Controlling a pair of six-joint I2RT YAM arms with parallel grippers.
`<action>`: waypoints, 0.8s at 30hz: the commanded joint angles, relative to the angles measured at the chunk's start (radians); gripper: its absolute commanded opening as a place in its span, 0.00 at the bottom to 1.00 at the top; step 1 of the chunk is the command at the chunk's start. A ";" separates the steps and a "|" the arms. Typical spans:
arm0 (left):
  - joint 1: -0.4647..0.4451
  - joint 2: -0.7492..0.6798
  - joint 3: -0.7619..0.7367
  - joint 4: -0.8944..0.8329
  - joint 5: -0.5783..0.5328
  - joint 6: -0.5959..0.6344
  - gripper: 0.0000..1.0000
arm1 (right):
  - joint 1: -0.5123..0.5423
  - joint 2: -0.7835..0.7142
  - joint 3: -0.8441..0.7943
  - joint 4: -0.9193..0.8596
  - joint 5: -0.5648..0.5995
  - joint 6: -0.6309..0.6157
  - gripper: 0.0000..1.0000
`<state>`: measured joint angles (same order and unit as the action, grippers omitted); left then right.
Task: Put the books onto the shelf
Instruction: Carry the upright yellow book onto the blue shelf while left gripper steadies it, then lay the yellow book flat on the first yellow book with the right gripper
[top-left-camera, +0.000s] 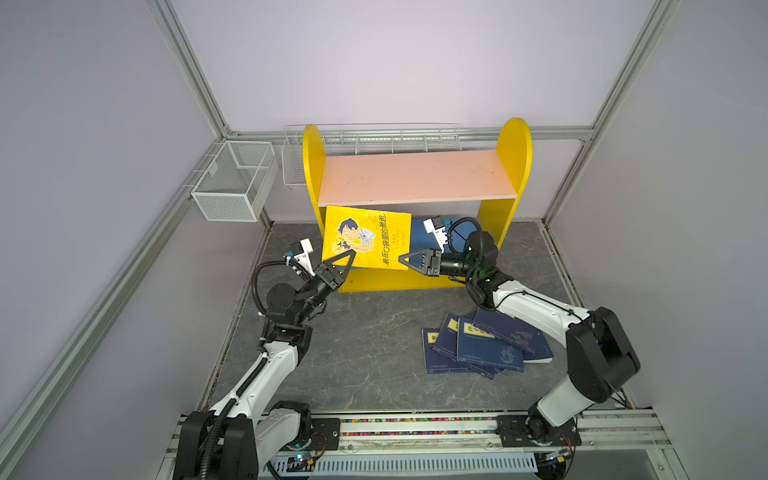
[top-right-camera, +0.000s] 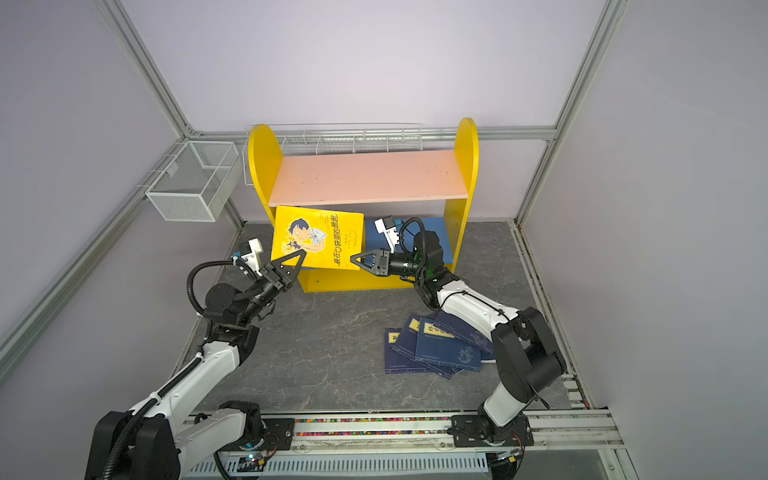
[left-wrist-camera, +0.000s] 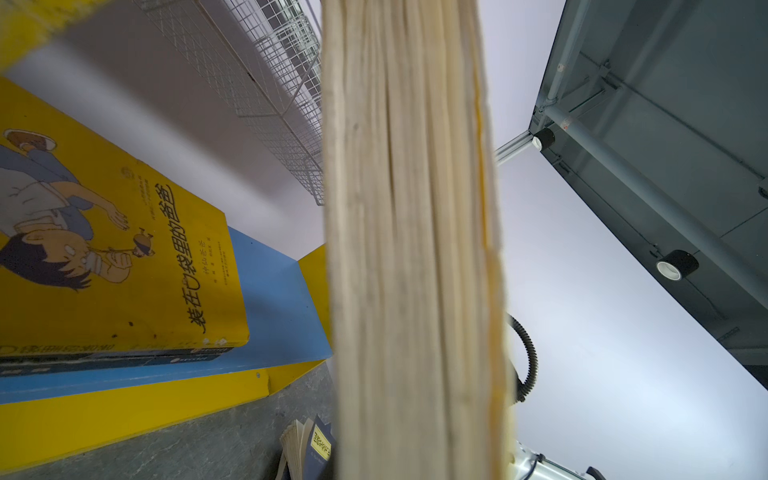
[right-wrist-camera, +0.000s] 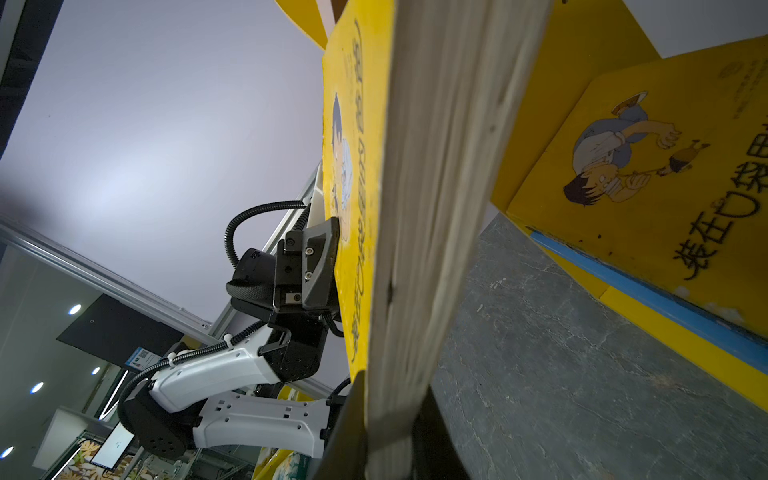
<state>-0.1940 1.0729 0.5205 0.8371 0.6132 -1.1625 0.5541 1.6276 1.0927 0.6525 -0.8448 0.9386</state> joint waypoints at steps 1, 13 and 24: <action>-0.013 0.003 -0.009 -0.064 -0.012 0.070 0.49 | -0.008 -0.012 0.001 0.092 0.017 0.031 0.08; -0.012 -0.265 0.052 -0.827 -0.502 0.327 0.82 | -0.077 0.051 0.210 -0.382 0.016 -0.257 0.07; -0.012 -0.309 0.071 -1.206 -0.791 0.298 0.80 | -0.080 0.219 0.449 -0.603 0.013 -0.323 0.08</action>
<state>-0.2050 0.7635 0.5751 -0.2462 -0.0883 -0.8593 0.4801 1.8214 1.4883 0.0513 -0.8085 0.6418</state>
